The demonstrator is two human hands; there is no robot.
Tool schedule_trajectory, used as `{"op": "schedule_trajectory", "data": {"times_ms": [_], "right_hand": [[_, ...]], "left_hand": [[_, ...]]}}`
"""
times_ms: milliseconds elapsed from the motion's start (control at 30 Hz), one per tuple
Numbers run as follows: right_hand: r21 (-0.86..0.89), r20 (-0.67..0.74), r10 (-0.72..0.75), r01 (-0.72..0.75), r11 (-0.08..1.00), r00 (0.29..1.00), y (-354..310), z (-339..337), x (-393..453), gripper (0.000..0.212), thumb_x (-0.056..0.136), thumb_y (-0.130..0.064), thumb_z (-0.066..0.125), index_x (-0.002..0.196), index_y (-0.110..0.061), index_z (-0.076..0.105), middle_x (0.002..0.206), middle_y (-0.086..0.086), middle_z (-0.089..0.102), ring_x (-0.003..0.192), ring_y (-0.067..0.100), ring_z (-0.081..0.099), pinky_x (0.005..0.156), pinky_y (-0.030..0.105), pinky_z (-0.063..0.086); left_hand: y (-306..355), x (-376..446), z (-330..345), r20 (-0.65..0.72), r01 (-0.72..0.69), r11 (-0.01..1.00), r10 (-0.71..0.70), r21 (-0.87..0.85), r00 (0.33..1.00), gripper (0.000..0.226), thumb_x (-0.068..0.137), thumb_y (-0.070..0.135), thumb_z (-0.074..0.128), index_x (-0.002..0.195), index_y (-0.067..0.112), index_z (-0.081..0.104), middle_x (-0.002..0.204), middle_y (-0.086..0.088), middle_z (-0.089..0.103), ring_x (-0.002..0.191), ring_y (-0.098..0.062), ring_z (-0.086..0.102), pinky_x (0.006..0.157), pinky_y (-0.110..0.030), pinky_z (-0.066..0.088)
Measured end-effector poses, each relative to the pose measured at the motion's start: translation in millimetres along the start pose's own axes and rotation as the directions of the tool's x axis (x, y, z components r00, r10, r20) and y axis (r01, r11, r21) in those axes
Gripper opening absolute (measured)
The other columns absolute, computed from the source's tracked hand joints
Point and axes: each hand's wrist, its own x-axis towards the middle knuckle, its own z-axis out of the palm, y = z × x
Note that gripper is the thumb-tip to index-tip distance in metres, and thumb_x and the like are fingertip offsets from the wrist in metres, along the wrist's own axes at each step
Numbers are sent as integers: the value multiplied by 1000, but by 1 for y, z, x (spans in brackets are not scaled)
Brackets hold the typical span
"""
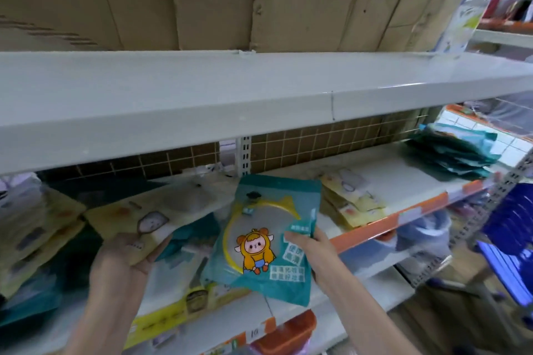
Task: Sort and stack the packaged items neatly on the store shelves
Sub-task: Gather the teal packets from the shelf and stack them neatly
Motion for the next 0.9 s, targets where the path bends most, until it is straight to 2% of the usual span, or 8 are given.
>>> {"op": "schedule_trajectory", "data": {"times_ms": [100, 200, 333, 400, 500, 633, 733, 900], "right_hand": [[5, -19, 14, -14, 1000, 1000, -7, -47, 7, 21, 83, -7, 68, 101, -14, 59, 86, 9, 72, 77, 25, 70, 71, 38, 56], [19, -56, 38, -37, 999, 998, -12, -95, 14, 15, 88, -8, 62, 97, -18, 56, 84, 9, 69, 71, 22, 67, 60, 32, 51], [16, -105, 30, -29, 999, 994, -15, -154, 19, 15, 89, -6, 59, 96, -18, 56, 84, 12, 68, 74, 26, 66, 72, 40, 54], [30, -130, 40, -36, 999, 991, -18, -180, 21, 15, 88, -4, 59, 98, -15, 56, 85, 14, 68, 76, 28, 65, 77, 43, 53], [80, -186, 64, -50, 996, 981, -24, -217, 25, 16, 86, 0, 59, 96, -13, 56, 85, 17, 68, 74, 31, 65, 69, 40, 54], [108, -258, 65, -38, 993, 964, -32, -263, 33, 21, 83, -3, 62, 102, -11, 58, 95, 20, 69, 87, 39, 67, 85, 52, 54], [100, -309, 49, -19, 995, 950, -44, -293, 44, 20, 83, -3, 62, 102, -9, 59, 92, 21, 69, 84, 38, 66, 85, 52, 53], [108, -347, 50, -13, 994, 936, -67, -330, 70, 22, 83, -3, 62, 103, -7, 56, 86, 17, 63, 72, 31, 62, 68, 41, 53]], "left_hand": [[-34, -24, 37, -13, 8, 1000, -8, -16, 1000, 36, 92, -5, 30, 71, 2, 58, 88, -12, 68, 78, -24, 64, 54, -29, 59], [-66, -42, 76, 18, 18, 999, -18, -26, 1000, 61, 93, -3, 33, 48, 12, 70, 63, -1, 71, 60, -17, 69, 56, -32, 60], [-106, -50, 119, 59, 45, 998, -43, -32, 997, 36, 95, 0, 36, 84, 12, 68, 76, -2, 74, 67, -14, 71, 59, -33, 60], [-125, -51, 142, 81, 62, 998, -60, -23, 995, 43, 97, 3, 38, 77, 12, 74, 75, -3, 74, 66, -14, 71, 57, -30, 60], [-155, -47, 182, 51, 88, 995, -86, -39, 995, 46, 97, 7, 41, 69, 14, 77, 82, -5, 75, 66, -14, 71, 61, -31, 58], [-204, -25, 231, 42, 126, 990, -124, -57, 991, 17, 99, 14, 44, 105, 16, 60, 111, -7, 65, 95, -18, 63, 67, -31, 59], [-237, -9, 263, 67, 162, 987, -162, -4, 985, 28, 100, 19, 44, 126, 11, 52, 122, -8, 60, 108, -21, 58, 73, -33, 57], [-286, 16, 293, 24, 86, 931, -101, 353, 995, 15, 97, 29, 51, 105, 19, 59, 96, 1, 62, 90, -19, 58, 74, -32, 44]]}}
